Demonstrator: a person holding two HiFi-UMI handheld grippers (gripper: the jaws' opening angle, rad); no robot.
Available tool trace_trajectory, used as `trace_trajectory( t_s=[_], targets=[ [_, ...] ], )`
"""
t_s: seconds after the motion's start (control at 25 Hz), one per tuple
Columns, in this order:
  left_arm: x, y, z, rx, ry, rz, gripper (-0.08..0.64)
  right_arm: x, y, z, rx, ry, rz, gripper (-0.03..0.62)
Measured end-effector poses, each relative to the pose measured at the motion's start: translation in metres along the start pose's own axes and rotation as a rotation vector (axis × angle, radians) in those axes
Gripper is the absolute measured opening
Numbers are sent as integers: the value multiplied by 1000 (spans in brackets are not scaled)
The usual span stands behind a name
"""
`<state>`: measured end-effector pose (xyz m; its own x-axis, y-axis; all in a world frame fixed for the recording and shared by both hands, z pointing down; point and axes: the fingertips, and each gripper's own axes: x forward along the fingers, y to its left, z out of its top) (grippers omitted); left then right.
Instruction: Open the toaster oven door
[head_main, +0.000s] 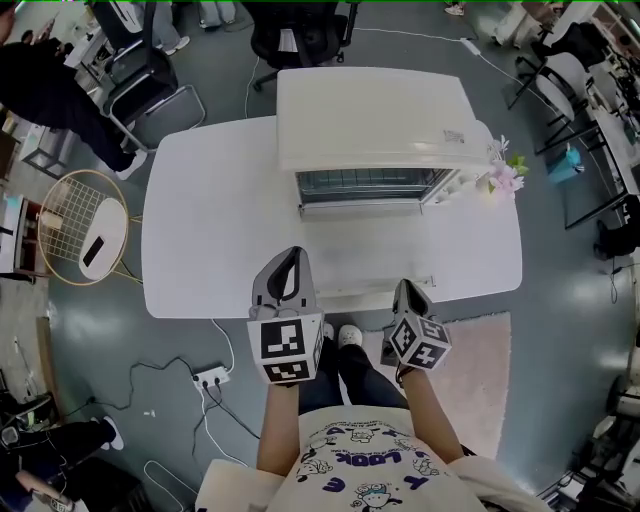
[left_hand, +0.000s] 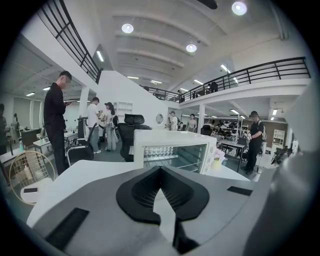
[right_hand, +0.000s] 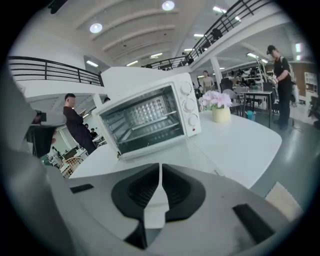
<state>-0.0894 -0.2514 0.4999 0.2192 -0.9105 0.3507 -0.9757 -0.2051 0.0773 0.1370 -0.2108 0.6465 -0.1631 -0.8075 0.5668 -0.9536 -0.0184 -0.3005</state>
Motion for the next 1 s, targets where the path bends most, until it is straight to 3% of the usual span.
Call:
trace_trajectory(
  t_s=[0.76,1.0],
  targets=[
    [-22,10,72,32,-145,45,5,-46,48,177,-289,-399,32,-3],
    [-27,14,91,45,-182,63,5,-62,67,215,-314,-479,74,-3]
  ],
)
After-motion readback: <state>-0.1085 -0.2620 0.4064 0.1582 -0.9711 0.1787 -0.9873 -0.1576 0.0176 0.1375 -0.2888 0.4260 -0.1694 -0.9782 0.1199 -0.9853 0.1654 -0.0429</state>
